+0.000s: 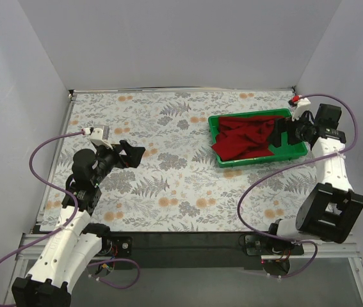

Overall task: Fold and stack the t-shirts
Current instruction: Grab the tshirt from the pile, then move the tshirt to the center of the board

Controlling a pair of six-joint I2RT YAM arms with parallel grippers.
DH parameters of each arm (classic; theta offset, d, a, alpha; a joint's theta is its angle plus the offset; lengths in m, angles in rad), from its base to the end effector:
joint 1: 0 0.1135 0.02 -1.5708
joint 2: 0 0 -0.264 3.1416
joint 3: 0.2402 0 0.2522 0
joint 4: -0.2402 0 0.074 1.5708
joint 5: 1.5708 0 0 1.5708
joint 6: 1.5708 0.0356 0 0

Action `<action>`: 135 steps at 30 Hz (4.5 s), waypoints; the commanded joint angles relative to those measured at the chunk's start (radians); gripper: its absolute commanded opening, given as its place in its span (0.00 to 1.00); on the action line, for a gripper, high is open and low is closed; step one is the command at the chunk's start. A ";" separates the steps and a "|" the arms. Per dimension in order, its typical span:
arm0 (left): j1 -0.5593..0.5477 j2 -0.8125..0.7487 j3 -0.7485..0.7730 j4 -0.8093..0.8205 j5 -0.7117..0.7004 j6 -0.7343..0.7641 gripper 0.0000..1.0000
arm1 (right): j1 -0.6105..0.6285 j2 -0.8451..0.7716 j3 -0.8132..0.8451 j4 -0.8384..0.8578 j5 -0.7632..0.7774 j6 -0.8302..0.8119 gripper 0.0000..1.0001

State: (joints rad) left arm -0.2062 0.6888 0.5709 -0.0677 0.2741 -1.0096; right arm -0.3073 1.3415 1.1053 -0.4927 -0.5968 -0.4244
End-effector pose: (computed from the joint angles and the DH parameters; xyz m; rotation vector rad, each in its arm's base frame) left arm 0.1673 -0.0448 0.2921 -0.5362 1.8118 -1.1021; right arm 0.2819 -0.0685 0.3027 -0.4207 2.1257 0.2728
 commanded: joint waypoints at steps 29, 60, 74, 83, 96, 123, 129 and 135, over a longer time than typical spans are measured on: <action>-0.006 0.055 0.021 0.005 0.019 0.023 0.98 | 0.186 0.512 0.550 -0.038 0.154 0.106 0.01; -0.006 -0.155 -0.154 0.394 0.466 0.103 0.98 | 0.732 0.073 0.753 -0.346 -0.588 -0.295 0.01; -0.133 0.310 -0.019 0.748 0.769 0.103 0.92 | 0.771 -0.010 0.619 -0.349 -0.483 -0.341 0.01; -0.300 0.534 0.156 0.570 0.630 0.311 0.76 | 0.771 -0.047 0.588 -0.348 -0.472 -0.347 0.01; -0.383 0.361 0.259 0.346 0.222 0.417 0.00 | 0.771 -0.061 0.680 -0.314 -0.031 -0.315 0.01; -0.383 0.166 0.954 0.336 0.183 0.287 0.00 | 0.654 -0.022 1.048 -0.101 -0.027 0.021 0.01; -0.383 0.307 1.214 0.352 0.047 0.310 0.00 | 0.654 0.034 0.998 -0.020 -0.086 0.119 0.01; -0.383 0.451 1.247 0.292 -0.055 0.301 0.00 | 0.666 0.079 0.824 0.005 -0.150 0.104 0.01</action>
State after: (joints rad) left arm -0.5915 1.1568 1.7874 0.1310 0.3603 -0.7162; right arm 0.3801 1.3899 2.0338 -0.4740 -0.7902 -0.3214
